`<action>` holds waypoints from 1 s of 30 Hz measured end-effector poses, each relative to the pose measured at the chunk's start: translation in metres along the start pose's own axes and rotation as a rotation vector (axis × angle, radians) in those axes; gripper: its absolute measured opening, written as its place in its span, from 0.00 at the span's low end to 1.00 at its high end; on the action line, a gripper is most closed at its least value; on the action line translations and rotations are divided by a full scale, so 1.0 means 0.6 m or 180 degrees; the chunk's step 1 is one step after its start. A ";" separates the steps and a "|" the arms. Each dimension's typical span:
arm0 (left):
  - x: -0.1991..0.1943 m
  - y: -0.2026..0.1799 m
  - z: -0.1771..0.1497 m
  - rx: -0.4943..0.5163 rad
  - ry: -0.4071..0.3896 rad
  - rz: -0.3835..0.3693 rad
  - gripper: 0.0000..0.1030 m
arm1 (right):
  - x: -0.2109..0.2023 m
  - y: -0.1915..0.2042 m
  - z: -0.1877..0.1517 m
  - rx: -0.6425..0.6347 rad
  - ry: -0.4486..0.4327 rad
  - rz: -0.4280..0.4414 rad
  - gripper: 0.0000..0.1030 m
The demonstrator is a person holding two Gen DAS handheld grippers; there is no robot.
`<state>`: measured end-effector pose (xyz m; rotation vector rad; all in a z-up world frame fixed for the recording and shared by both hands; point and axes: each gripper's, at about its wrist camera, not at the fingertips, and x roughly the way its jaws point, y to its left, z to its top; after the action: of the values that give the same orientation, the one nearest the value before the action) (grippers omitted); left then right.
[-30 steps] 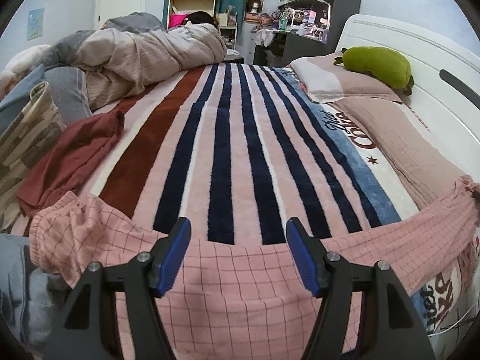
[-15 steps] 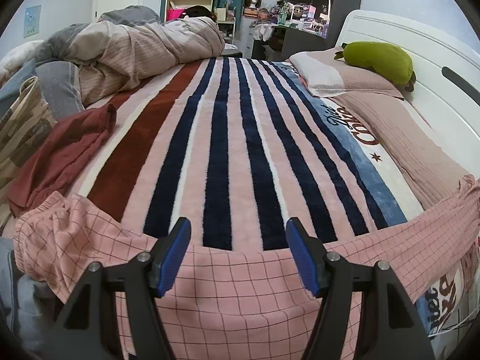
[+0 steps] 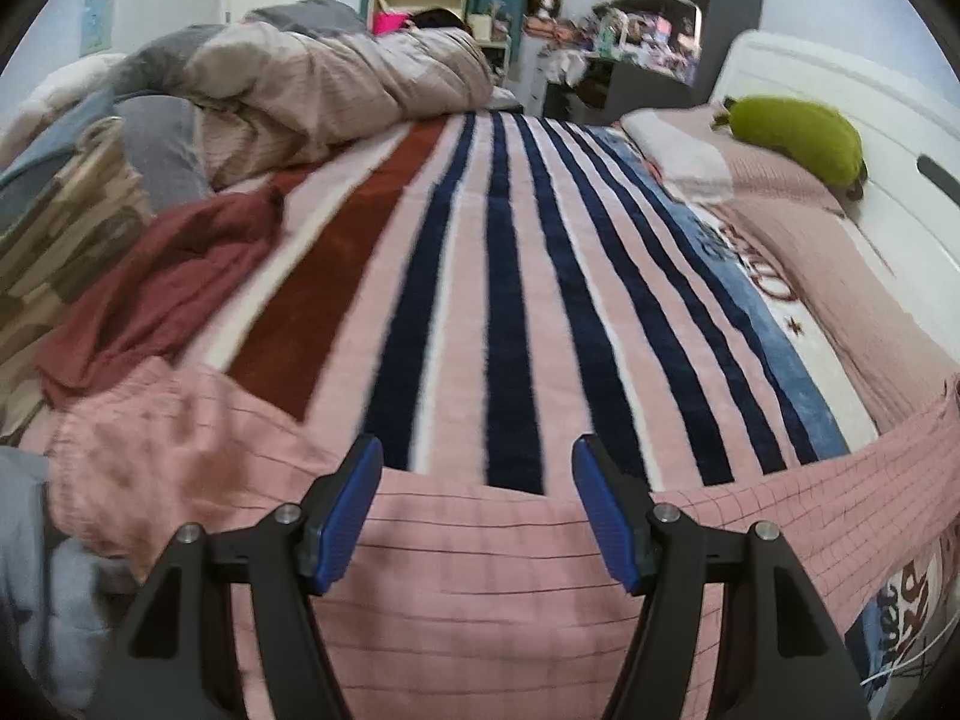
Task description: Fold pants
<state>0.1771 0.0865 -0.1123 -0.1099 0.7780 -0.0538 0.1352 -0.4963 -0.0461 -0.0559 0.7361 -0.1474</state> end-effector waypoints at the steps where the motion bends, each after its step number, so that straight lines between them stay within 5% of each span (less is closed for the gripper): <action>1: -0.015 0.017 -0.001 -0.0094 -0.0043 0.0014 0.62 | -0.017 0.003 -0.004 -0.0007 -0.0080 0.0008 0.29; 3: -0.036 0.045 -0.005 -0.0270 -0.0060 0.0023 0.64 | -0.056 0.007 -0.015 0.0004 -0.0248 0.0046 0.38; 11: -0.078 0.133 -0.077 -0.0854 0.0163 0.0036 0.64 | -0.169 0.019 -0.057 0.0169 -0.0534 0.0364 0.46; 16: -0.042 0.149 -0.105 -0.1191 0.0333 -0.0204 0.64 | -0.189 0.035 -0.078 0.0188 -0.0524 0.0524 0.46; 25: 0.031 0.191 -0.073 -0.1799 0.0129 -0.0053 0.64 | -0.184 0.039 -0.080 0.0220 -0.0502 0.0554 0.46; 26: 0.035 0.194 -0.071 -0.1853 0.0113 -0.0043 0.62 | -0.180 0.038 -0.079 0.0222 -0.0494 0.0534 0.46; 28: 0.040 0.193 -0.062 -0.1863 0.0098 0.0005 0.40 | -0.164 0.029 -0.076 0.0271 -0.0444 0.0442 0.51; 30: 0.041 0.189 -0.055 -0.1829 0.0087 0.0035 0.29 | -0.146 0.014 -0.074 0.0368 -0.0380 0.0205 0.55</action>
<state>0.1722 0.1940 -0.1662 -0.6508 0.8038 0.1813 0.0424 -0.4746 -0.0218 0.0686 0.6084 -0.1236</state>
